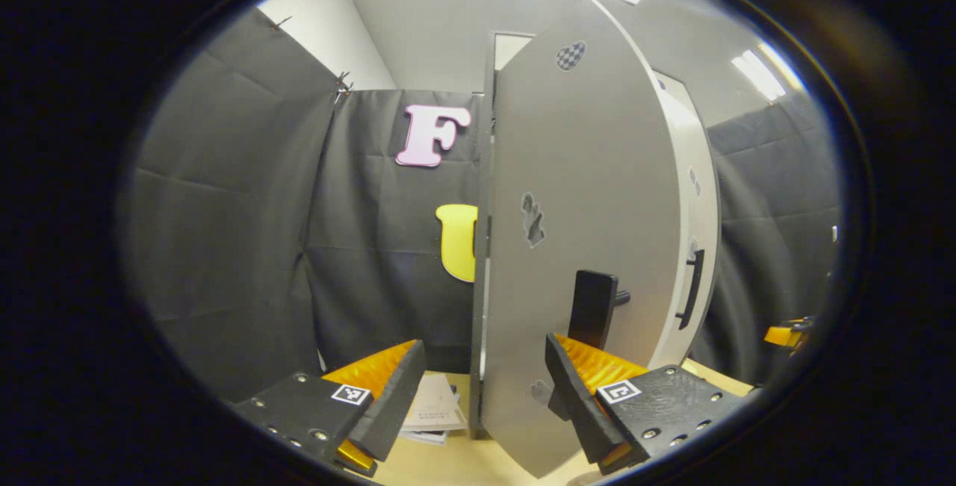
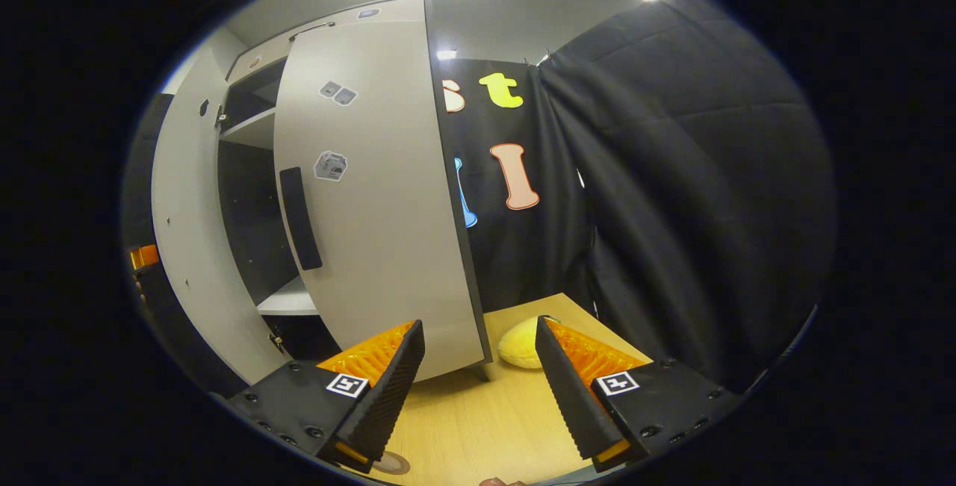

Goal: Grasp the bottle in the cabinet with the left hand and place it on the coaster, then close the right door with the right hand and the left door with the left hand.

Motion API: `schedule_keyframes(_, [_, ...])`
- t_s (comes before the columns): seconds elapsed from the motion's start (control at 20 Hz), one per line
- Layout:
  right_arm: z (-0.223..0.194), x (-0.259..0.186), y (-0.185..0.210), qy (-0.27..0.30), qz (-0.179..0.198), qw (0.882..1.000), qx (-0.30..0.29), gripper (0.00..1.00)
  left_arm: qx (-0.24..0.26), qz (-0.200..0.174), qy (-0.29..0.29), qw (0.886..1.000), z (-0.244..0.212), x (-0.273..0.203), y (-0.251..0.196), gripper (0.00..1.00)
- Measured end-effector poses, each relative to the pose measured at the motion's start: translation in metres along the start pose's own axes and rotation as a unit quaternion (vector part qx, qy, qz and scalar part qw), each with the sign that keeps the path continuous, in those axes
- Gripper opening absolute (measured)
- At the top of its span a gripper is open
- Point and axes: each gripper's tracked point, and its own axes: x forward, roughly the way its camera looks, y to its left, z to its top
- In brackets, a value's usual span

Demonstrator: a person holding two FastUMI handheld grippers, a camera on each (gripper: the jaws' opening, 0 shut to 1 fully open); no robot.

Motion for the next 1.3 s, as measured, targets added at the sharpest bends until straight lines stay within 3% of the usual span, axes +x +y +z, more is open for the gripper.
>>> schedule_keyframes(0.15, [0.007, 0.003, -0.029, 0.003, -0.009, 1.000, -0.006, 0.95, -0.020, 0.033, 0.000, 0.999, -0.006, 0.013, -0.019, 0.99])
schedule_keyframes(0.35, [0.016, 0.012, -0.061, 0.006, -0.010, 1.000, -0.012, 0.95, -0.063, 0.020, 0.015, 0.998, -0.017, 0.031, -0.074, 1.00])
schedule_keyframes(0.65, [0.018, 0.034, -0.077, 0.011, 0.026, 0.999, -0.022, 0.95, -0.002, 0.043, 0.019, 0.999, -0.023, 0.000, -0.117, 1.00])
schedule_keyframes(0.85, [0.004, 0.052, -0.069, 0.021, 0.058, 0.998, -0.028, 0.95, 0.018, 0.073, 0.016, 0.997, -0.030, -0.041, -0.116, 1.00])
schedule_keyframes(0.95, [-0.005, 0.055, -0.058, 0.035, 0.076, 0.996, -0.024, 0.95, 0.009, 0.074, 0.008, 0.997, -0.031, -0.066, -0.115, 0.88])
schedule_keyframes(1.0, [-0.006, 0.054, -0.051, 0.035, 0.083, 0.996, -0.021, 0.92, 0.002, 0.071, 0.007, 0.997, -0.033, -0.077, -0.113, 0.88])
schedule_keyframes(1.05, [-0.005, 0.053, -0.045, 0.032, 0.088, 0.995, -0.020, 0.95, -0.003, 0.070, 0.007, 0.998, -0.034, -0.088, -0.110, 1.00])
schedule_keyframes(1.15, [-0.005, 0.053, -0.034, 0.024, 0.094, 0.995, -0.024, 0.91, -0.005, 0.076, -0.001, 0.997, -0.029, -0.109, -0.099, 1.00])
schedule_keyframes(1.25, [-0.002, 0.055, -0.018, 0.018, 0.104, 0.994, -0.025, 0.95, -0.013, 0.068, -0.022, 0.997, -0.014, -0.122, -0.094, 1.00])
schedule_keyframes(1.3, [0.001, 0.055, -0.008, 0.018, 0.112, 0.993, -0.024, 0.92, -0.017, 0.058, -0.032, 0.998, -0.005, -0.125, -0.093, 1.00])
